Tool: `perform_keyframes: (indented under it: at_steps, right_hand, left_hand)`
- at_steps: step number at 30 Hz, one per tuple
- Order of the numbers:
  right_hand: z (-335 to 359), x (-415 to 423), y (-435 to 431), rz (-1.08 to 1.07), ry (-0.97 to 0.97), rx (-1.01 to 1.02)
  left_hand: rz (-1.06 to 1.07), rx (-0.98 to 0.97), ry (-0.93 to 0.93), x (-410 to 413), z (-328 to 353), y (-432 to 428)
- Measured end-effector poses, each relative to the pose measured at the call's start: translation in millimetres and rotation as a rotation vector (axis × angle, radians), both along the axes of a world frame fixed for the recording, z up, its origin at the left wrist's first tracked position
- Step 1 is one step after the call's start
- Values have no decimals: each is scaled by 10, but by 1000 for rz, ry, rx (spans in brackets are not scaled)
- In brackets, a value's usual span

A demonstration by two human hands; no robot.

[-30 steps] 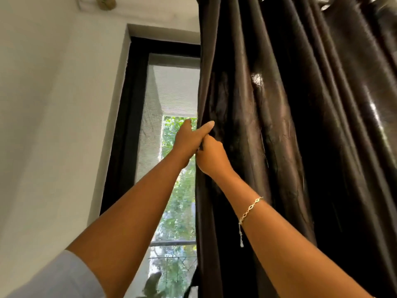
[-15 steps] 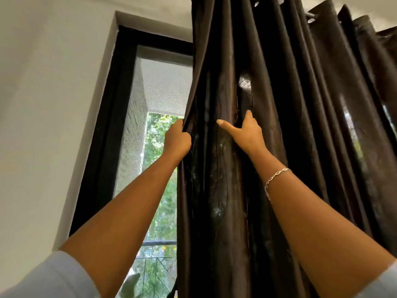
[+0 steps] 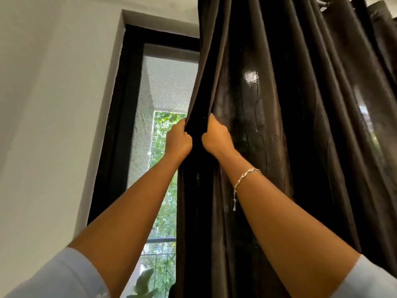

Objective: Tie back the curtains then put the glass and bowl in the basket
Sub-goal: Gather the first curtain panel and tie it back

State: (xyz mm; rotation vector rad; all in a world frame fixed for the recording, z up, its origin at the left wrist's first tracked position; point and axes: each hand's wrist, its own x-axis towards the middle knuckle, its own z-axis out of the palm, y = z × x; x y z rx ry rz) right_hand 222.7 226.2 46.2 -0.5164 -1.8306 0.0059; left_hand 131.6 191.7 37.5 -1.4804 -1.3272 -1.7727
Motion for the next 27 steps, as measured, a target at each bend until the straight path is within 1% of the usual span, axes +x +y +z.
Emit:
perform_keyframes:
  at_steps: [6,12,14,18,19,21,24,25,26,27]
  right_hand:
    - [-173,-292,0,132,-53,10]
    - [-428,-243,205,112,-163,13]
    - [-475,-188,264,132,-179,20]
    - [-559,-37,328,203,-145,59]
    - [-589,21,333,220,-164,55]
    - [-623,152,345,237,-238,63]
    - [-570,442,380,207,-378,143]
    - [-532,554,387,171,-361,186]
    - [-488,669,411,131,-285,224]
    - [-440,783,426,87,-159,263]
  left_hand:
    - [-61,-27,4,-110,-50,16]
    - [-122,-117,-21,-41,-148,153]
    - [-192,-129,-48,75,-172,193]
    - [-372,-163,-189,267,-204,266]
    - [-377,-156,-194,308,-218,296]
    - [-320,-121,-190,355,-229,367]
    - [-235,-69,-198,421,-201,416]
    - [-220,-51,-186,434,-202,419]
    - [-210,-39,-170,445,-207,442]
    - [-212,-37,-159,463,-225,458]
